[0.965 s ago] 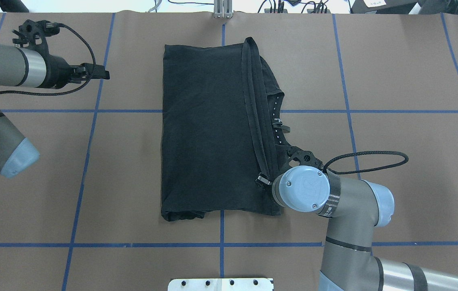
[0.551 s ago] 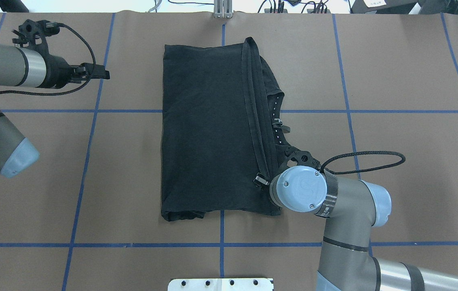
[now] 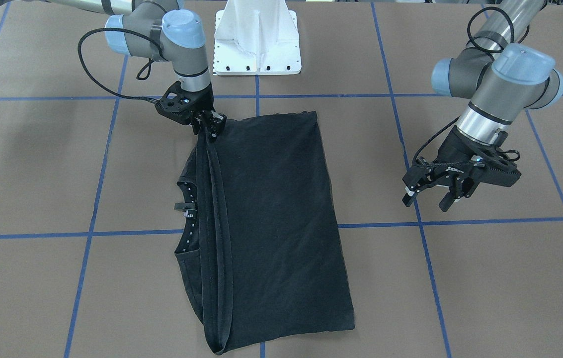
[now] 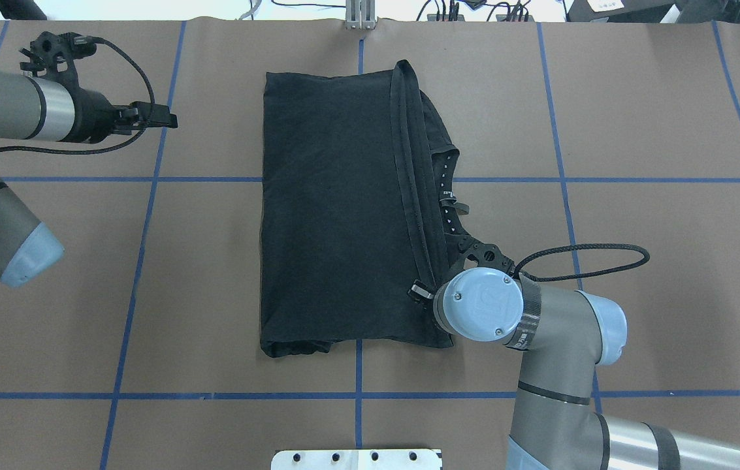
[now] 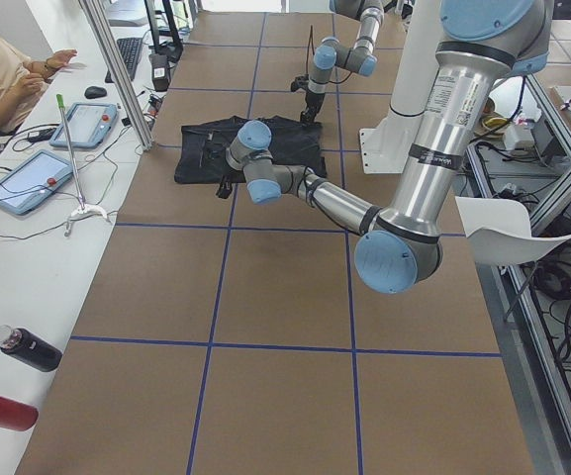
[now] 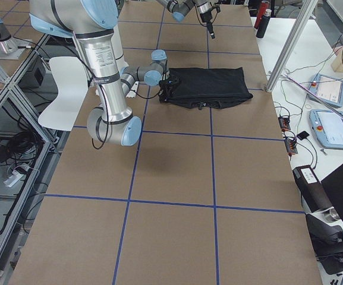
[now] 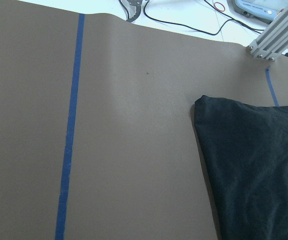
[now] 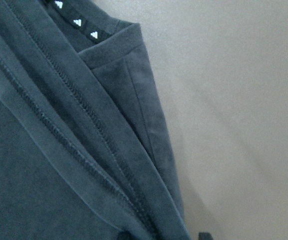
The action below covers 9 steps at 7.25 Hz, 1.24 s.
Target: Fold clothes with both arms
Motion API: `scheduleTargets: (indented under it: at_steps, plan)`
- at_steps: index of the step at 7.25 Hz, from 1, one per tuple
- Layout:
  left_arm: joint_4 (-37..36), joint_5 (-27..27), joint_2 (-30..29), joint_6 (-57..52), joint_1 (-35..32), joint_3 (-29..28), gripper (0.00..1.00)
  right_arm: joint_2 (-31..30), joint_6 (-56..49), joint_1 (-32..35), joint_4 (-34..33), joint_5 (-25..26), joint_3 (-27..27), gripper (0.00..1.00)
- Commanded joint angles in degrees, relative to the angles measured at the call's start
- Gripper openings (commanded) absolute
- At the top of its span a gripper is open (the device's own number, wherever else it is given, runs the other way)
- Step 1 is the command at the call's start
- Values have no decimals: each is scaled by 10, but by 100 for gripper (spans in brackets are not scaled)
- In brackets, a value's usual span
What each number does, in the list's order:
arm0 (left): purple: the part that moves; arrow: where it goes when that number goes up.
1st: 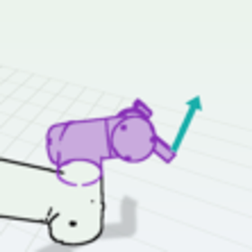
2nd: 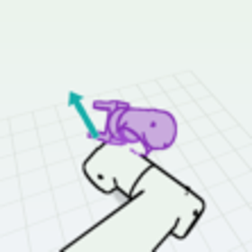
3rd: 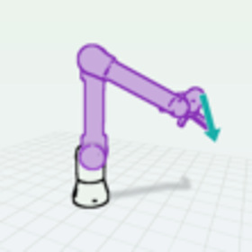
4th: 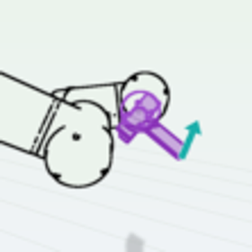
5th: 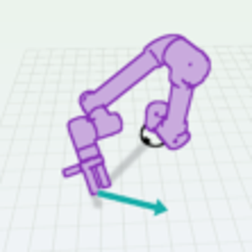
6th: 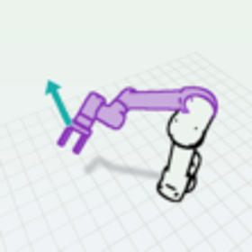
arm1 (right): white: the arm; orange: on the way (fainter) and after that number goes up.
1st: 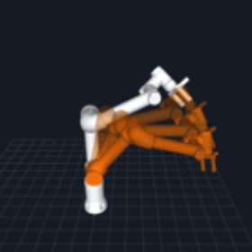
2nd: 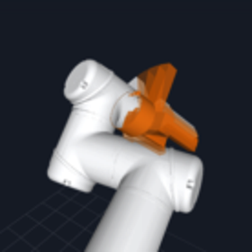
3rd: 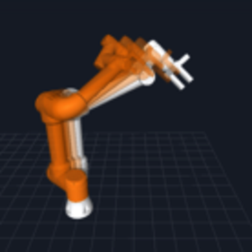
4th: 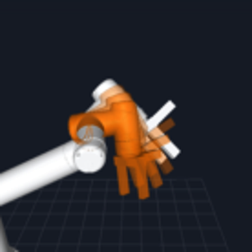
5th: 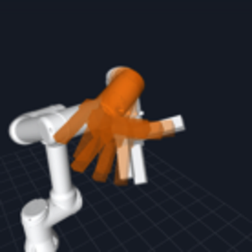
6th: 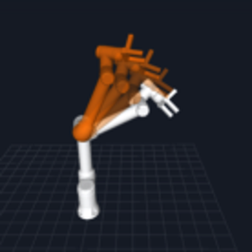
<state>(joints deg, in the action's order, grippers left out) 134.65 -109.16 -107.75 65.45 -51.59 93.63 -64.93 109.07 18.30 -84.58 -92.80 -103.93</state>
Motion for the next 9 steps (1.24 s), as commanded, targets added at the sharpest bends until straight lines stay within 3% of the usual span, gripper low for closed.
scheduleTargets:
  at_steps: [1,5,7,9]
  plan:
    - [0,-1,0,1,0,1,100,2,-1,0,0,-1,0,0]
    - [-1,-3,0,11,0,8,100,-9,-3,7,-8,-6,-45,0]
    - [4,-19,0,152,7,43,100,-21,1,7,-8,-6,-62,0]
    - [2,-25,4,321,91,93,100,-53,2,-4,-8,-8,-100,0]
